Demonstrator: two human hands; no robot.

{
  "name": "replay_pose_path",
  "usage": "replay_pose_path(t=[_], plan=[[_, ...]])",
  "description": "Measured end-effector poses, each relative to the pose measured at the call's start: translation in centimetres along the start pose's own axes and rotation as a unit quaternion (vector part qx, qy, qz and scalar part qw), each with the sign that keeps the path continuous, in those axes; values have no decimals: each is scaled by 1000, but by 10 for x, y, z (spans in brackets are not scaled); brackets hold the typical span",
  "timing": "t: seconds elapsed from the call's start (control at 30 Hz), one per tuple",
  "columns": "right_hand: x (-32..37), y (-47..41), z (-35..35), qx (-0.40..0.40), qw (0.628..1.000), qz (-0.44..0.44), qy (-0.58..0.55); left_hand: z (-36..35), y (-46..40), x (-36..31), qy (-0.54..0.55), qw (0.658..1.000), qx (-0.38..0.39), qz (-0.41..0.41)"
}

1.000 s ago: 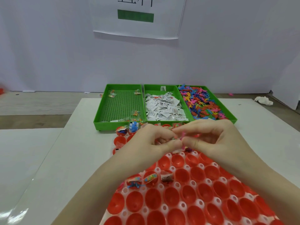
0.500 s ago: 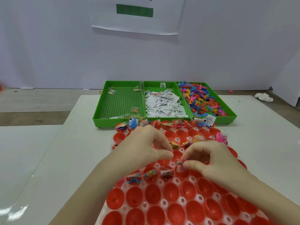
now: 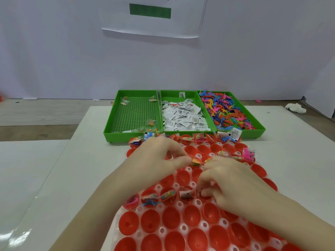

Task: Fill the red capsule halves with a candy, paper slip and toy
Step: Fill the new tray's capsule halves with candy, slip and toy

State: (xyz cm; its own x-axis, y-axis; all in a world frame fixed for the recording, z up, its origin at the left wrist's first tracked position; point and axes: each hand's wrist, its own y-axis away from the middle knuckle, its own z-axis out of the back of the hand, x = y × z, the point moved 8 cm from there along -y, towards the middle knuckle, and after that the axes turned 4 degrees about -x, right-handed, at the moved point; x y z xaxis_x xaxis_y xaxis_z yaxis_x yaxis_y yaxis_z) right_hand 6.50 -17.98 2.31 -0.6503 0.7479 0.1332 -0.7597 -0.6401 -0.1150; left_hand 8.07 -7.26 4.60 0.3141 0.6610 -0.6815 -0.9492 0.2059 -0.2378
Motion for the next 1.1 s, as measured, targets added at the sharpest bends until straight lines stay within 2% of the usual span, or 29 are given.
replay_pose_path(t=[0.13, 0.23, 0.33, 0.4, 0.5, 0.57, 0.73, 0.83, 0.93, 1.1], plan=[[-14, -3, 10, 38, 998, -34, -35, 35, 1, 11, 54, 995, -77, 20], [-30, -6, 28, 55, 985, -57, -155, 71, 0, 49, 132, 968, -196, 84], [-61, -16, 55, -21, 967, -81, -241, 91, -2, 91, 167, 934, -282, 139], [-98, -26, 67, -101, 954, -127, -252, 93, -7, 115, 149, 929, -294, 169], [-164, -40, 63, -190, 929, -224, -224, 88, -20, 138, 99, 936, -276, 195], [-199, -47, 51, -193, 924, -281, -173, 83, -30, 144, 60, 944, -257, 198], [-235, -68, 11, -50, 951, -300, -60, 62, -49, 154, -66, 961, -169, 210], [-244, -71, -3, -7, 952, -305, -19, 52, -55, 160, -106, 964, -98, 222], [-250, -72, -7, -13, 946, -320, -41, 47, -58, 161, -91, 969, -67, 218], [-255, -73, -4, -82, 935, -336, -80, 41, -60, 154, -14, 980, -32, 196]])
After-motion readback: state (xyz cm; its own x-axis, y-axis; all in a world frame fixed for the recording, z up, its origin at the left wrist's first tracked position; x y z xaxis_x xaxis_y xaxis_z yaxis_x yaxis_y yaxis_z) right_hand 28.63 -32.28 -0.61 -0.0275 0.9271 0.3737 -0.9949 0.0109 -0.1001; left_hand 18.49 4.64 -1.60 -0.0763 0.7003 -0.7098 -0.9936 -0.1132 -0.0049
